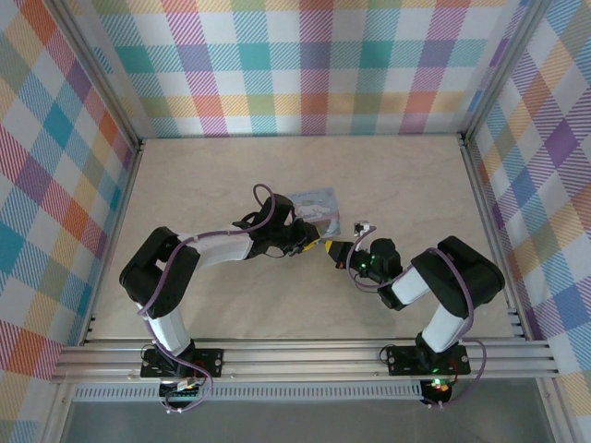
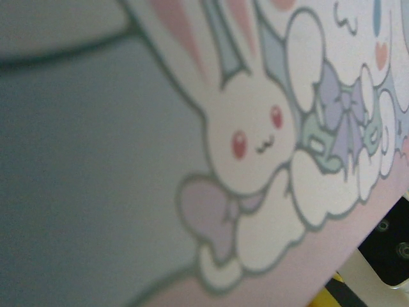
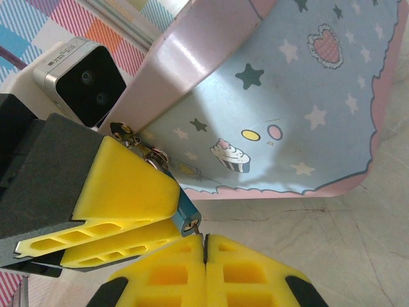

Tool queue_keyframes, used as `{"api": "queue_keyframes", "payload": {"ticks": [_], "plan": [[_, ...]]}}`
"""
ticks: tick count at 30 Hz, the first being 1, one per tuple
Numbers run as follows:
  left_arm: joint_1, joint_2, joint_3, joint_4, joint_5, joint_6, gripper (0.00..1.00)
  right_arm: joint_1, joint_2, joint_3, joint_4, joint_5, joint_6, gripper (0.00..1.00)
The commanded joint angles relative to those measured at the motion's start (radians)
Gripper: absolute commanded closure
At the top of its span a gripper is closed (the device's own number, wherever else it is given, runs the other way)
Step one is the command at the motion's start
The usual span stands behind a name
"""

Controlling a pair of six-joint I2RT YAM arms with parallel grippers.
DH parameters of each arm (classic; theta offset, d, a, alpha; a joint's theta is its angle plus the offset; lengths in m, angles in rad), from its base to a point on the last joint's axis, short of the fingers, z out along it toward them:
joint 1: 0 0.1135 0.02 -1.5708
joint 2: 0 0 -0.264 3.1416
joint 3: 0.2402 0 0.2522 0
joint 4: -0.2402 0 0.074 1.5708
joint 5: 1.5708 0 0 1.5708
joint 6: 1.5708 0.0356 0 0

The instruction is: Unlock the padlock with the key

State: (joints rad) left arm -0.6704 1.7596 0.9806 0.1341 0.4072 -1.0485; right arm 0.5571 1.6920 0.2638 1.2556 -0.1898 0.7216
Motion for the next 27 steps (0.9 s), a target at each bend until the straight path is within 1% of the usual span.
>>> {"api": "queue_keyframes", "payload": {"ticks": [1, 13, 17, 22, 27], "plan": [[0.003, 0.005, 0.032, 0.022, 0.018, -0.015, 0.79, 0.004, -0.022, 0.006, 0.03, 0.006, -0.004, 1.0], [0.004, 0.001, 0.033, 0.017, 0.016, -0.013, 0.79, 0.005, -0.046, -0.011, 0.04, 0.022, -0.004, 1.0], [0.003, 0.001, 0.033, 0.018, 0.015, -0.013, 0.79, 0.005, -0.043, -0.005, 0.039, 0.01, -0.004, 1.0], [0.004, -0.003, 0.031, 0.022, 0.018, -0.016, 0.79, 0.003, -0.016, 0.004, 0.052, 0.012, 0.003, 1.0], [0.003, -0.008, 0.033, 0.039, 0.027, -0.033, 0.79, 0.004, 0.034, 0.023, 0.101, 0.003, 0.023, 1.0]]}}
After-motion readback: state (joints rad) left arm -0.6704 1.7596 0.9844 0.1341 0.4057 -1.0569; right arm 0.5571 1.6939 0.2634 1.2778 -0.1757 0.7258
